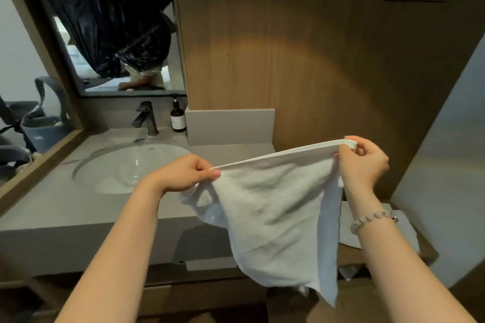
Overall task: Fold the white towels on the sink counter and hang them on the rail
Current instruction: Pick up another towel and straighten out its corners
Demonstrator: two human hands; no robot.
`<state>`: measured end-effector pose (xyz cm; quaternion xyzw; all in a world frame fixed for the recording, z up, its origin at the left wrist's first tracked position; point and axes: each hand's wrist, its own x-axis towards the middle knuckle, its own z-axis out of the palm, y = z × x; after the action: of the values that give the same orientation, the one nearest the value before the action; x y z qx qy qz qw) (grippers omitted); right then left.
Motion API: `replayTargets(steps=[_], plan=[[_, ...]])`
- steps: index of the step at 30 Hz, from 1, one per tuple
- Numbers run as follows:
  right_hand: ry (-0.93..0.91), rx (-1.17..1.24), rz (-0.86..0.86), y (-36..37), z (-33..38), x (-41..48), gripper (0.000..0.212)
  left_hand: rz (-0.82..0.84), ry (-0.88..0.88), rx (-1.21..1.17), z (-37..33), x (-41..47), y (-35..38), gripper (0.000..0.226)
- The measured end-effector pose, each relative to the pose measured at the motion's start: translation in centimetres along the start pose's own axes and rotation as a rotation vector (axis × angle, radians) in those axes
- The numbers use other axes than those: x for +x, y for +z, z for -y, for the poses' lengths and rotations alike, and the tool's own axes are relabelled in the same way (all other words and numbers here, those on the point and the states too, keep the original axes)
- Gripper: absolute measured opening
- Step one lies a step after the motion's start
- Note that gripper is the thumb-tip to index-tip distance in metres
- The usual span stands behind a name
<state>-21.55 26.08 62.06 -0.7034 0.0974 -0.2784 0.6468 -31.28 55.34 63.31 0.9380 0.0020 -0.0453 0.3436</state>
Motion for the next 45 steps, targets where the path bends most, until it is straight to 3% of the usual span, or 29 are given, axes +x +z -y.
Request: replayTargets(steps=[5, 9, 19, 26, 40, 43, 45], plan=[[0.078, -0.025, 0.035, -0.5, -1.5, 1.1, 0.023, -0.007, -0.055, -0.028, -1.0, 0.2, 1.0, 0.038], [0.108, -0.041, 0.102, 0.8, -3.2, 1.5, 0.025, -0.125, -0.117, -0.027, 0.5, 1.5, 2.0, 0.043], [0.166, -0.074, 0.189, 10.0, -7.5, 2.2, 0.022, -0.405, -0.202, 0.027, 7.4, 8.8, 1.1, 0.011], [0.242, -0.183, 0.151, 20.3, -8.9, 4.3, 0.021, -0.250, -0.226, 0.003, 15.1, 17.2, -2.8, 0.042], [0.416, -0.348, 0.124, 29.3, -14.3, 8.9, 0.019, -0.003, -0.257, 0.002, 23.6, 30.6, -2.1, 0.023], [0.434, -0.365, 0.125, 30.8, -15.4, 10.3, 0.019, -0.019, -0.284, 0.005, 24.3, 32.6, -1.7, 0.021], [0.449, -0.388, 0.136, 31.8, -16.5, 11.2, 0.017, -0.063, -0.278, 0.144, 24.0, 33.5, -1.5, 0.027]])
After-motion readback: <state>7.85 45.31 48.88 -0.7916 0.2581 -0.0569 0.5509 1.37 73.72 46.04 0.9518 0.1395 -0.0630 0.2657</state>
